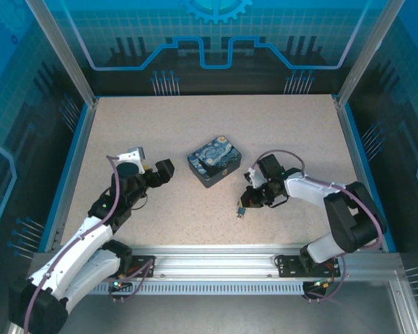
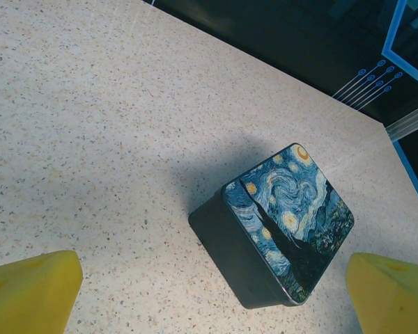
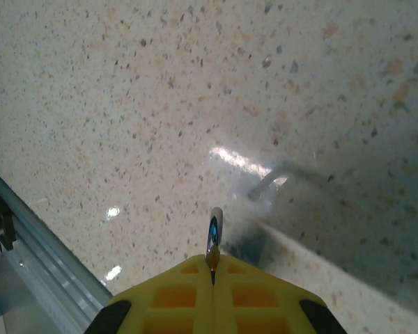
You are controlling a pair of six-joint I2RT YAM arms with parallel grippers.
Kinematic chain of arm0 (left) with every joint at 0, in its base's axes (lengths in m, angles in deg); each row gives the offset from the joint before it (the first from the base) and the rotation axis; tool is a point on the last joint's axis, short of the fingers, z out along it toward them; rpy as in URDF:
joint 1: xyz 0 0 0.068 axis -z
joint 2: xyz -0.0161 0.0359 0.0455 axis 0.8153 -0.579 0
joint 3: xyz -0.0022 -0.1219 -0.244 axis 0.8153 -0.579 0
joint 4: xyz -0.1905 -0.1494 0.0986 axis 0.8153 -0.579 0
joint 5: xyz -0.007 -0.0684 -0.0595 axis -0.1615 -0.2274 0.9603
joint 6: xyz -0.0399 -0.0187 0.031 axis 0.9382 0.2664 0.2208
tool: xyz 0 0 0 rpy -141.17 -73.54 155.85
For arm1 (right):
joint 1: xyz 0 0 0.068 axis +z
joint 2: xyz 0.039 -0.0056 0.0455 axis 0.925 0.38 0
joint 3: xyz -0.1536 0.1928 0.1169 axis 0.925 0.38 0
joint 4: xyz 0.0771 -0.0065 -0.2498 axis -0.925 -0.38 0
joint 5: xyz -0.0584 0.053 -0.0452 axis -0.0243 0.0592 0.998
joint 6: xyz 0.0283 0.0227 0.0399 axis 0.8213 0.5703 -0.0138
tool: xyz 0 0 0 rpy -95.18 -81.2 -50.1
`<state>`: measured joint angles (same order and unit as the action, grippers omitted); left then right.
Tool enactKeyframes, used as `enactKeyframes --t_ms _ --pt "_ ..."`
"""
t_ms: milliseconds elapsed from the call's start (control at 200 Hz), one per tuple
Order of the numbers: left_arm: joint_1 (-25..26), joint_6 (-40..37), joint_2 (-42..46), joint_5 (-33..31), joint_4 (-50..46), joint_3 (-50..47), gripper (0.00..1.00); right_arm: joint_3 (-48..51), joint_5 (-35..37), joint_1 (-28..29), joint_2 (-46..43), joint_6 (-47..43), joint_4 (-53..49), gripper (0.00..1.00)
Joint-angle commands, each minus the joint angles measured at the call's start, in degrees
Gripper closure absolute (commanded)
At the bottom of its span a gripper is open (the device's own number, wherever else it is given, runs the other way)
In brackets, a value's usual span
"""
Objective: Unlock the padlock with the key
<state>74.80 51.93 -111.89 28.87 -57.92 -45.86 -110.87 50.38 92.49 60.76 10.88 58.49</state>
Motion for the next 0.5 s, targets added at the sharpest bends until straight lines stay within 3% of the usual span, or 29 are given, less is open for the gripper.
enactKeyframes --t_ms 0,50,260,400,495 --pt "-0.7 0.2 -0.3 -0.6 -1.3 -0.1 0.01 -1.7 -0.1 0.5 2.9 -1.1 3.7 1.0" --pt "-0.7 0.2 -0.5 -0.5 -1.5 0.0 0.01 -1.9 -0.2 0.5 3.9 -1.1 4.8 1.0" --pt "-0.8 -0.2 -0.7 -0.5 -2.3 0.2 0.01 -1.7 2.5 0.2 3.0 -0.8 6.8 0.81" --pt "-0.9 -0.7 -0.9 -0.6 -2.0 0.4 0.01 -2.9 7.0 -0.4 -0.8 -2.4 2.7 0.64" --pt "-1.1 -1.2 -1.1 -0.6 -2.2 1.0 0.01 -3.9 10.1 -0.9 -5.1 -4.4 -0.4 0.61"
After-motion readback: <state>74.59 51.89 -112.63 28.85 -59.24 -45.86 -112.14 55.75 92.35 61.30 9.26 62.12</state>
